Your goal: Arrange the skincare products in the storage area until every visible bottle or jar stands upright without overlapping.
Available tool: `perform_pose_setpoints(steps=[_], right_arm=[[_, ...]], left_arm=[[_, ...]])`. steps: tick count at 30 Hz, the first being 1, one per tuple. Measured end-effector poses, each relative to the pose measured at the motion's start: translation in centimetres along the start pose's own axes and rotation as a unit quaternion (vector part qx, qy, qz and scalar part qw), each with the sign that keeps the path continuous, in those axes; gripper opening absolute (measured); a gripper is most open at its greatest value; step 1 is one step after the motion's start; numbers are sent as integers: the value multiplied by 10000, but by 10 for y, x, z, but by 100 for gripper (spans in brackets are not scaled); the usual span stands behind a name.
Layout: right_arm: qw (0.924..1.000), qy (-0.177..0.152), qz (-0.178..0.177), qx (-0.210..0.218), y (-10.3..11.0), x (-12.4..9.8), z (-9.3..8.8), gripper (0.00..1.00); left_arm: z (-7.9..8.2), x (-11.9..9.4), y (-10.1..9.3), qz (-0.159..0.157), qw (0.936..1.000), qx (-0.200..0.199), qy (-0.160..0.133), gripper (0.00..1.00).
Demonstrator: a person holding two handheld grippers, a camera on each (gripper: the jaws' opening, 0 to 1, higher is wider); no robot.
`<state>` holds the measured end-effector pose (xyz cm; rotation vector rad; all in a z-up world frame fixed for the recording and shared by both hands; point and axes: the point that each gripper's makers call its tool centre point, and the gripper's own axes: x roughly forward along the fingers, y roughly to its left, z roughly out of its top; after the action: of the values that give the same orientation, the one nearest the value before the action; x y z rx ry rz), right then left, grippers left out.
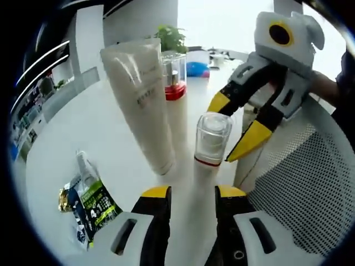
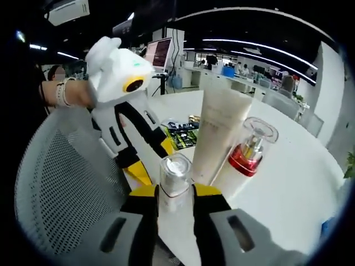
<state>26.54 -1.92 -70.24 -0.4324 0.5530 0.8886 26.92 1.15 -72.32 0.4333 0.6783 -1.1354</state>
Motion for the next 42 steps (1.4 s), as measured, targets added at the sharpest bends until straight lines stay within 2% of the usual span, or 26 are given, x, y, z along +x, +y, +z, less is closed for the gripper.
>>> perform_pose_setpoints(steps=[5,8,10,19,22,28,42], right_arm=[[9997,99,138,149,1,4,-4,18],[9988,456,161,-42,2,9,-17,15],[9983,542,186,-71,3,13,-20,16],[9977,620,258,-29,3,15,-23,12],[9974,673,256,-75,3,18,-25,12],[9976,656,217,-41,-2,20,-24,11],[9968,781,170,-22,-8,24,-28,9]], left_arm=[[5,-1,-6,-79,9999,9,60,26],[3,2,-12,-166,9997,22,174,24],[0,4,-13,-192,9995,27,240,23],[2,9,-21,-347,9990,-85,259,19],[0,12,-19,-324,9989,-147,318,18],[5,17,-18,-285,9992,-180,232,17],[7,23,-11,-171,9993,-211,240,18]])
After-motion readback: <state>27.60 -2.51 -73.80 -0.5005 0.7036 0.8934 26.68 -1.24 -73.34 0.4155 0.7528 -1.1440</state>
